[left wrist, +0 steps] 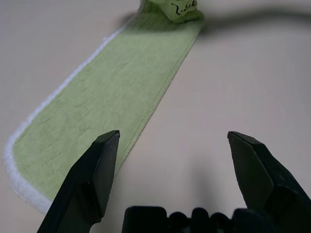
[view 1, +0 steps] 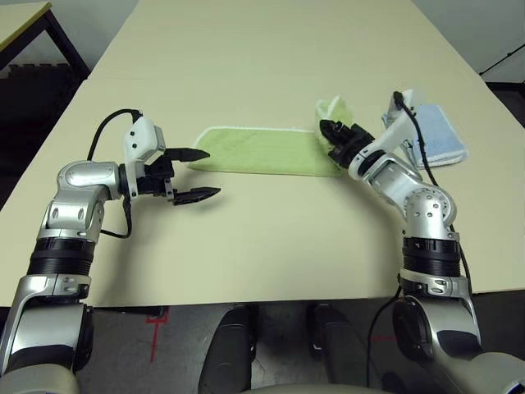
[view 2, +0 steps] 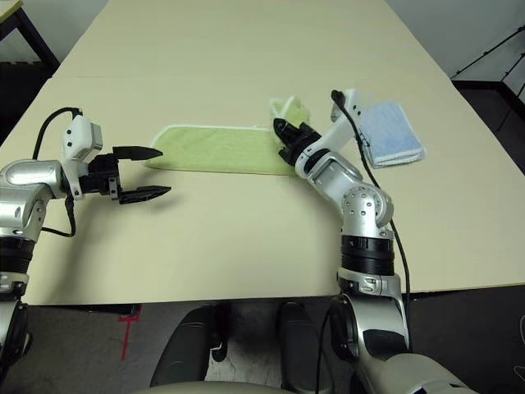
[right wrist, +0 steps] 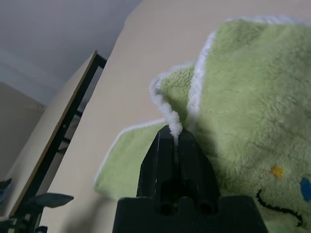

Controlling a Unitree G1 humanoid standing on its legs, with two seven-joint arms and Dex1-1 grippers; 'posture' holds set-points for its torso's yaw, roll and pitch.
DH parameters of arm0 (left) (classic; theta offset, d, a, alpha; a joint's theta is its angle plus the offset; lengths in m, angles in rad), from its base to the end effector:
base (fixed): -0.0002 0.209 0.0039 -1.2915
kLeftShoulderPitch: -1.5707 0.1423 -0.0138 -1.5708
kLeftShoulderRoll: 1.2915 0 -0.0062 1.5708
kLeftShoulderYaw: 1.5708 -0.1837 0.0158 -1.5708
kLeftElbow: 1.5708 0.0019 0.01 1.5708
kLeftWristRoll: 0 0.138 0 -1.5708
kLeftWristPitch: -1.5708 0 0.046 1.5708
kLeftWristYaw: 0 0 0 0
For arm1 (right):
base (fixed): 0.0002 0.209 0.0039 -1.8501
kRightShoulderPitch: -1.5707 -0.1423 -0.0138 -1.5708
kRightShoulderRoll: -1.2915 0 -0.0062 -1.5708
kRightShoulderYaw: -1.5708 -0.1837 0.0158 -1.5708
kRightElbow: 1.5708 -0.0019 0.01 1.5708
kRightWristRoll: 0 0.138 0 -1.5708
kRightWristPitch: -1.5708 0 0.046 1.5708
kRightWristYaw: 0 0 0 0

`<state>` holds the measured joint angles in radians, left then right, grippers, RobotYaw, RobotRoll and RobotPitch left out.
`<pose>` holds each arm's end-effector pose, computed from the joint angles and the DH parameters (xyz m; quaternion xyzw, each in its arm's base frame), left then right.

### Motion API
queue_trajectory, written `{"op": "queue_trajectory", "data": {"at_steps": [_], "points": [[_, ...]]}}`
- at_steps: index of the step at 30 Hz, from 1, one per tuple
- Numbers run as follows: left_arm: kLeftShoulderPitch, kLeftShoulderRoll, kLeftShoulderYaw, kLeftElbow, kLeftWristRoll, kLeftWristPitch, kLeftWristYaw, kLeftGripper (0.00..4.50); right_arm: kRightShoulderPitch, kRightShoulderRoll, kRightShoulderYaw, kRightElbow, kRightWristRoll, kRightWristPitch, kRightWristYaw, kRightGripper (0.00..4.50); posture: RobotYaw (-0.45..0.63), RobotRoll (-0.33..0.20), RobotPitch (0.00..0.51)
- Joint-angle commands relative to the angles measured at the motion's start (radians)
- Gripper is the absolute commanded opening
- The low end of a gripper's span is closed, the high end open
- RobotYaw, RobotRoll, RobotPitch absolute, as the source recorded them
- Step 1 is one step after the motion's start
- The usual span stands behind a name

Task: Fold the towel and set it aside.

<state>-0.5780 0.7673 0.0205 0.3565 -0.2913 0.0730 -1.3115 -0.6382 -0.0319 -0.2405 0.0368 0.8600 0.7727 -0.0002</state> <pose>0.2879 0.2907 0.1888 0.2232 0.0417 -0.5205 0.8232 0.2929 -0.1329 0.1657 0.3546 0.0723 0.2406 0.9006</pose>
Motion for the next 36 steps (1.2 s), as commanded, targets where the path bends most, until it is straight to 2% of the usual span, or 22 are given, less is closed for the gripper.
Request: {"op": "queue_trajectory", "data": {"at_steps": [1,20,35,36], "points": [[0.018,0.014,0.003,-0.031,0.002,0.004,-0.002,4.5,0.014,0.02,0.018,-0.013,-0.006,0.021,0.005,0.04,0.12,0.0,0.145],[0.037,0.021,0.006,-0.05,0.003,0.013,0.01,4.5,0.04,0.066,0.025,0.005,-0.023,0.082,-0.032,0.04,0.12,0.0,0.157],[0.043,0.02,0.002,-0.054,0.007,0.013,0.016,4.5,-0.001,0.113,0.049,0.08,-0.065,0.084,-0.001,0.04,0.13,0.0,0.16],[0.044,0.02,0.002,-0.055,0.007,0.012,0.016,4.5,-0.002,0.114,0.051,0.081,-0.068,0.086,0.001,0.29,0.13,0.0,0.16]]}}
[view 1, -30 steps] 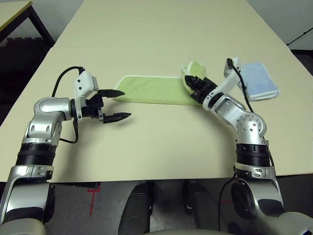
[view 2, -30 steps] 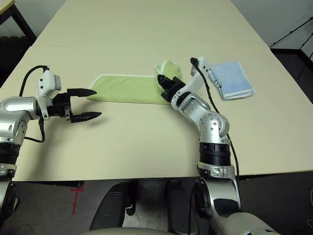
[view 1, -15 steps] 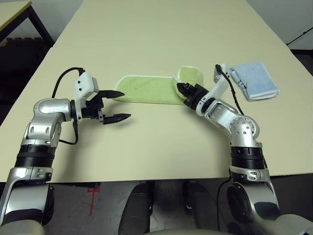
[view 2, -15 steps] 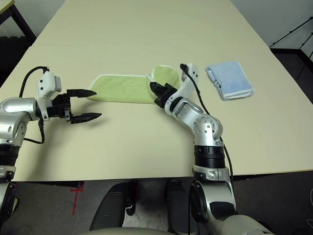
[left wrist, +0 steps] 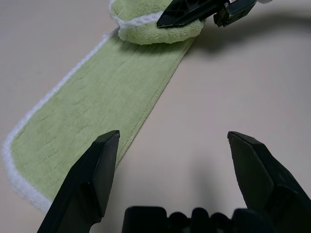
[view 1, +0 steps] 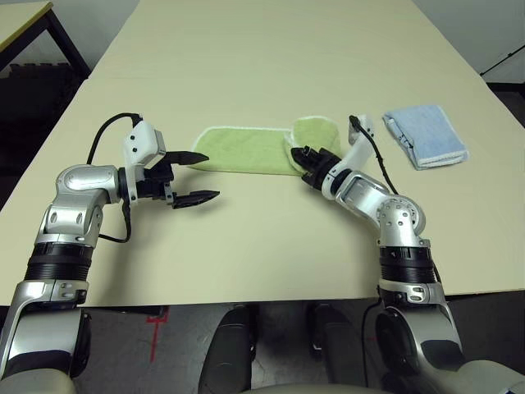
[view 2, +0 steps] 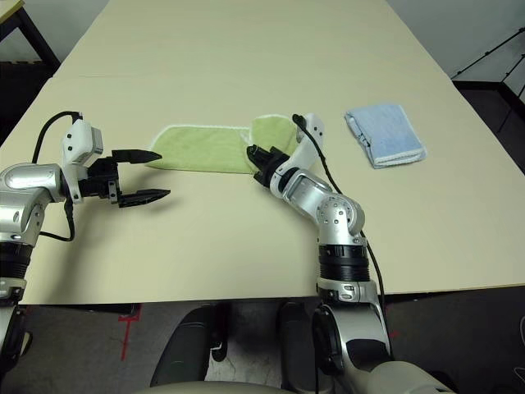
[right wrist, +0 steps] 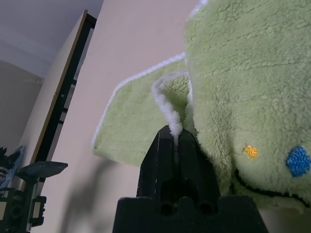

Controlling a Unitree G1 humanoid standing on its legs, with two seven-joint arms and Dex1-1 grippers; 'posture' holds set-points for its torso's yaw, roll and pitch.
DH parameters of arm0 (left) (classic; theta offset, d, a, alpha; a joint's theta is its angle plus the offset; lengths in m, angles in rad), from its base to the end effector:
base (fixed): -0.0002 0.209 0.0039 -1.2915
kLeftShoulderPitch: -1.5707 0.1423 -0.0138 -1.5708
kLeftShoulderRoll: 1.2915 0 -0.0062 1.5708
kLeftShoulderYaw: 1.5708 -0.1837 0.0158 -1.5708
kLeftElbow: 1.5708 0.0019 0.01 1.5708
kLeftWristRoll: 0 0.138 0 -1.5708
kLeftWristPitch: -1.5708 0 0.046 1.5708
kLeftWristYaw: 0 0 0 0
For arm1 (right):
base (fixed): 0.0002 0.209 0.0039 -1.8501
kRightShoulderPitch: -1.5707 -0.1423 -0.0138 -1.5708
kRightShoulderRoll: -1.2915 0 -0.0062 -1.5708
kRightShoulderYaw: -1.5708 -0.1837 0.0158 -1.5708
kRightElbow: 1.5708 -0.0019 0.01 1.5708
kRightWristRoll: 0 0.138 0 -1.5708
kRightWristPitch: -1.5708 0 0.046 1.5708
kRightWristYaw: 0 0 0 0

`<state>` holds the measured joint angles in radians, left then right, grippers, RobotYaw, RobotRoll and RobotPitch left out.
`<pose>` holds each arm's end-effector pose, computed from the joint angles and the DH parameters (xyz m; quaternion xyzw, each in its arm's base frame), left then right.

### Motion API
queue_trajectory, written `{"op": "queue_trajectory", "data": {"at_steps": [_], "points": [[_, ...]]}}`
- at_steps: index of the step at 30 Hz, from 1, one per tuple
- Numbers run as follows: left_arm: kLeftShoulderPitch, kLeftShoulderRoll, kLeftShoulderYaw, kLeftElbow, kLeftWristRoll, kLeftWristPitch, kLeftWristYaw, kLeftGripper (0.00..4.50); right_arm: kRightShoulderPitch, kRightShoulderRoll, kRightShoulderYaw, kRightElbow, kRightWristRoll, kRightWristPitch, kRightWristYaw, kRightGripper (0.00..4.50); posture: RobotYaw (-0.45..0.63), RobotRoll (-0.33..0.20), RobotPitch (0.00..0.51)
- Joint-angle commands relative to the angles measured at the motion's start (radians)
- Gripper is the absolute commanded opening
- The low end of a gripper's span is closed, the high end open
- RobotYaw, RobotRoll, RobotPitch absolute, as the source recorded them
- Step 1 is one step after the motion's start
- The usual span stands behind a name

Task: Fold the towel and set it aside.

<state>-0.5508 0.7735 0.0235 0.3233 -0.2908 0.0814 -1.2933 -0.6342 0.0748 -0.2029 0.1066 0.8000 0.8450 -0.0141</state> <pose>0.2841 0.2905 0.1870 0.2268 0.0447 -0.5153 0.8252 0.2926 -0.1005 0.1467 0.3579 0.1578 0.2617 0.8823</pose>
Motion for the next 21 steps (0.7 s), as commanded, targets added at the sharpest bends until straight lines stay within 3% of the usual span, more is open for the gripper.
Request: {"op": "queue_trajectory", "data": {"at_steps": [1,12,21], "points": [[0.017,0.015,0.0,-0.021,0.006,0.003,-0.002,4.5,-0.007,0.009,0.013,0.012,-0.012,0.014,0.015,0.59,0.13,0.0,0.16],[0.01,0.008,-0.006,-0.01,0.011,-0.005,0.001,4.5,-0.005,0.007,0.003,-0.035,0.005,0.06,0.032,4.48,0.13,0.0,0.159],[-0.001,-0.001,-0.011,0.005,0.016,-0.014,0.002,4.5,-0.059,-0.032,-0.041,-0.105,0.043,0.061,0.05,4.48,0.12,0.0,0.151]]}}
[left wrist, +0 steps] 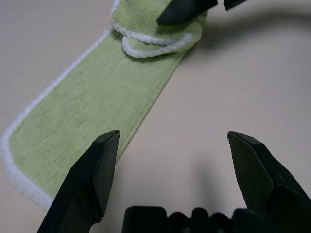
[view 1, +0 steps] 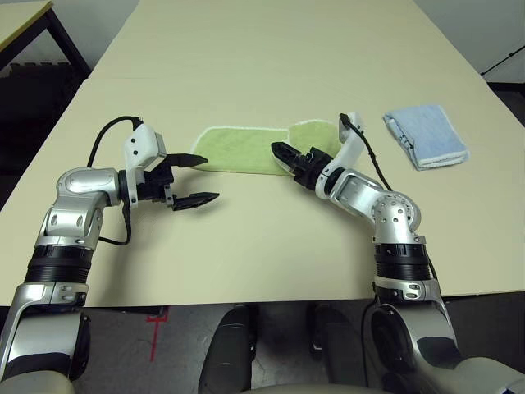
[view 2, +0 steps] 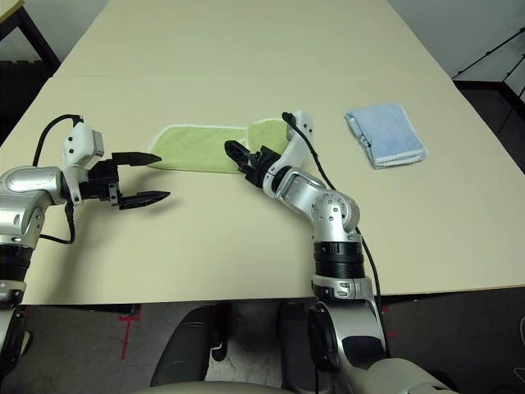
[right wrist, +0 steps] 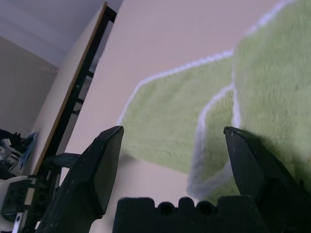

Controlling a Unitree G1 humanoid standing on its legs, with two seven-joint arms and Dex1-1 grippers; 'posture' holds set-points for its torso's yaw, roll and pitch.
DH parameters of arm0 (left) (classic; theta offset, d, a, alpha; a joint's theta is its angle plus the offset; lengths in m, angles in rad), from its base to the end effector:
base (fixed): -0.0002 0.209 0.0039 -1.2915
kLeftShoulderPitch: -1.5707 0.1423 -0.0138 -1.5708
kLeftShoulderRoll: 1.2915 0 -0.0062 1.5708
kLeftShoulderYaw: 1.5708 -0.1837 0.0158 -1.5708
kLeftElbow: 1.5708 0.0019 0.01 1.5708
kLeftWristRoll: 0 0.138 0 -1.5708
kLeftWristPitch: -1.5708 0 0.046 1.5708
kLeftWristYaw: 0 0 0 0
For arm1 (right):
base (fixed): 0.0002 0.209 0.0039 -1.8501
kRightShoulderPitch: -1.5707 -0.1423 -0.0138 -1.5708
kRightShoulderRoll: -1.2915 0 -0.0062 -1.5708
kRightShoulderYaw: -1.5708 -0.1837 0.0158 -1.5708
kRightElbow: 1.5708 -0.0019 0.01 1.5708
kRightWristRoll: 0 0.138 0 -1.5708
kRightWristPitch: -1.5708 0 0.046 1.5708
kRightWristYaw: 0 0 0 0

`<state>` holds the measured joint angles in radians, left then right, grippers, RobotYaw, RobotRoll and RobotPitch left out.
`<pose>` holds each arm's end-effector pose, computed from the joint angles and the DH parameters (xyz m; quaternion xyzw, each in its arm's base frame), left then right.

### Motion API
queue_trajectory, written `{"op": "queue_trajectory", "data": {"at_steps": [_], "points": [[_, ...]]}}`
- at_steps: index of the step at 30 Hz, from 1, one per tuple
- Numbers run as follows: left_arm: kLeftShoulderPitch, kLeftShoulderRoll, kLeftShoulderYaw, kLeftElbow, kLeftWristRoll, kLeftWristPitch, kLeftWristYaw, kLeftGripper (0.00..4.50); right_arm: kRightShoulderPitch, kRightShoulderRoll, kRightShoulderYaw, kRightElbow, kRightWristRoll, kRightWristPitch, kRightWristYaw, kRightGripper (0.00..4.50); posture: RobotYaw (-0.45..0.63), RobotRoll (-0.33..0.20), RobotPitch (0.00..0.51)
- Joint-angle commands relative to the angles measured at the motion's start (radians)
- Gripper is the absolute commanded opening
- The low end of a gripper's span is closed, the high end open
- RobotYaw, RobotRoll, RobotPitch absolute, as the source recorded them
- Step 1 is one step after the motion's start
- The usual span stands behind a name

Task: Fold the towel and set it aside.

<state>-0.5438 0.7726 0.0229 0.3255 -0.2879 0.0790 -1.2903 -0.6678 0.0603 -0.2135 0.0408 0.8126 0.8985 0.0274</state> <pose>0.2835 0.2911 0.1847 0.2259 0.0480 -0.5138 0.8262 0.2911 -0.1029 0.1653 0.3436 0.1278 0.3031 0.8796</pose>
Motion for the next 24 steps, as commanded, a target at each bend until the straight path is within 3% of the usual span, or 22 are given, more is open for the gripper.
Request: {"op": "queue_trajectory", "data": {"at_steps": [1,12,24], "points": [[-0.01,0.0,-0.01,0.006,0.014,-0.013,-0.001,4.5,-0.039,-0.03,-0.044,-0.046,0.037,0.002,0.007,4.48,0.12,0.0,0.15],[-0.041,-0.006,-0.016,0.041,0.024,-0.027,-0.011,4.5,-0.155,-0.104,-0.146,0.049,-0.017,-0.113,-0.071,4.48,0.11,0.0,0.142],[-0.029,0.001,-0.009,0.03,0.023,-0.027,-0.006,4.5,-0.031,-0.086,-0.174,-0.024,0.029,-0.059,-0.133,4.48,0.12,0.0,0.137]]}}
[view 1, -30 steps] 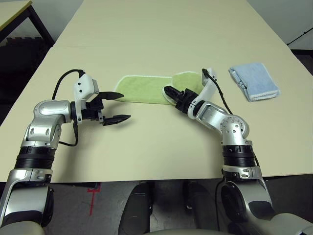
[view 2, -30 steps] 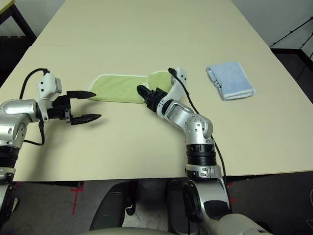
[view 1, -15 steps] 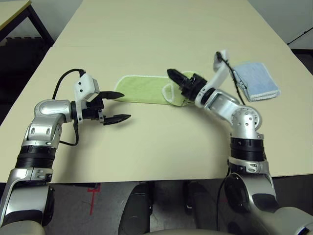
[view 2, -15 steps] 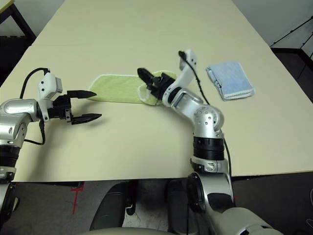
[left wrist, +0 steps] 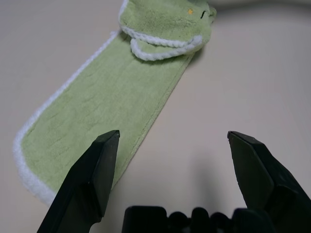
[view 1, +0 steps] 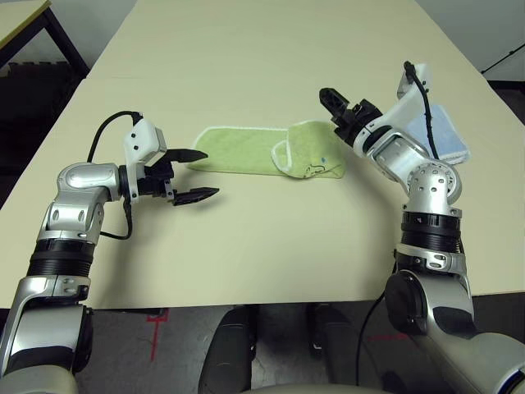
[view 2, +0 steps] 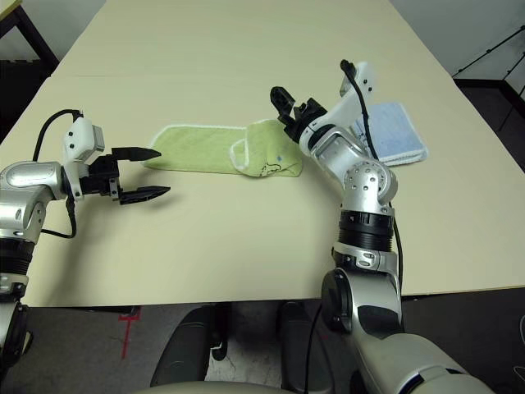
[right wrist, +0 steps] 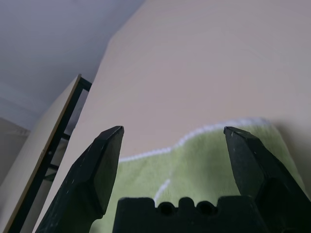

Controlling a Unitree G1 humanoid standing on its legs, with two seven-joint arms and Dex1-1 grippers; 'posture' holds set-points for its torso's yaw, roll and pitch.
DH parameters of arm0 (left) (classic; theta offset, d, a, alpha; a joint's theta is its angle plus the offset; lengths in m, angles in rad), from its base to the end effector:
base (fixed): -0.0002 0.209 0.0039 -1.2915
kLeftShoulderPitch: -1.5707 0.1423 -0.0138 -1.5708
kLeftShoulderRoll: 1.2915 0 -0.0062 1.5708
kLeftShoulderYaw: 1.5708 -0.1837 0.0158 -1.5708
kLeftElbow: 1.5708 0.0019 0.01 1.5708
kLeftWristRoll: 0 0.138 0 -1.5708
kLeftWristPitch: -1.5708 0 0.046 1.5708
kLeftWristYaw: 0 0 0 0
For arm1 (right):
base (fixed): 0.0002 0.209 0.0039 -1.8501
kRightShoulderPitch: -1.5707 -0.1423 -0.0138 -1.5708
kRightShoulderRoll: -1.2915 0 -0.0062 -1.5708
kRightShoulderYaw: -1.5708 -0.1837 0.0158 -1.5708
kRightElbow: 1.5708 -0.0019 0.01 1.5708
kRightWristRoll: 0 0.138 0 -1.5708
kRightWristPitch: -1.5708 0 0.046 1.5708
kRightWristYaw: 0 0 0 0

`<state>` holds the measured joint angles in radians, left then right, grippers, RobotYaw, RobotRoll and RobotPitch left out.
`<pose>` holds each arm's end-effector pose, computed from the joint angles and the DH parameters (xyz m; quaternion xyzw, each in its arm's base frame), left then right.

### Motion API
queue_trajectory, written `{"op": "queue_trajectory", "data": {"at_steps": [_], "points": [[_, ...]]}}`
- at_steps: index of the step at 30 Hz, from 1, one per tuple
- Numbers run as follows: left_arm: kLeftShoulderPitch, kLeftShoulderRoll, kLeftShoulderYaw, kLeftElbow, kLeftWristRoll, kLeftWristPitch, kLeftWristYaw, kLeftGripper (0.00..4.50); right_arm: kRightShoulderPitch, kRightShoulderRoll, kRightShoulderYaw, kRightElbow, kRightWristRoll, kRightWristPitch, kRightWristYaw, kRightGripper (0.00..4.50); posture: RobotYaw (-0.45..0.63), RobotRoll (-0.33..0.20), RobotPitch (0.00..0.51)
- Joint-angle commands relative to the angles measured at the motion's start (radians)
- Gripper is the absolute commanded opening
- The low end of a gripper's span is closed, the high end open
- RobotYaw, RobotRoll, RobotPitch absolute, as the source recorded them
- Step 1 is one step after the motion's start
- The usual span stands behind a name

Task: Fold the towel and set it aside.

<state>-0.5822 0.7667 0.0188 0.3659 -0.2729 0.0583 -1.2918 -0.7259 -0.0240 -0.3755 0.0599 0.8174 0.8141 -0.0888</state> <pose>0.2885 0.2910 0.1889 0.2329 0.0416 -0.5098 0.8271 0.3010 -0.1486 0.1833 0.3699 0.0604 0.1739 0.9106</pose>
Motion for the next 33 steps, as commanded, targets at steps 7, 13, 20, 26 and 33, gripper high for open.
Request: {"op": "queue_trajectory", "data": {"at_steps": [7,13,20,26,33], "points": [[0.006,-0.003,-0.011,-0.012,0.01,-0.005,0.001,4.5,0.047,0.021,0.025,-0.026,0.021,0.04,-0.002,4.48,0.11,0.0,0.14],[0.009,-0.001,-0.01,-0.017,0.009,-0.002,0.002,4.5,0.028,0.047,0.064,0.051,-0.009,0.016,0.033,4.48,0.12,0.0,0.142],[0.024,0.007,-0.003,-0.036,0.006,0.007,0.008,4.5,0.007,0.074,0.082,0.131,-0.035,0.01,0.045,4.48,0.14,0.0,0.143],[0.033,0.009,-0.002,-0.043,0.006,0.009,0.014,4.5,0.01,0.093,0.111,0.165,-0.046,0.058,0.053,4.48,0.14,0.0,0.143],[0.034,0.007,-0.001,-0.04,0.006,0.005,0.017,4.5,0.006,0.107,0.127,0.187,-0.072,0.069,0.06,4.48,0.14,0.0,0.143]]}}
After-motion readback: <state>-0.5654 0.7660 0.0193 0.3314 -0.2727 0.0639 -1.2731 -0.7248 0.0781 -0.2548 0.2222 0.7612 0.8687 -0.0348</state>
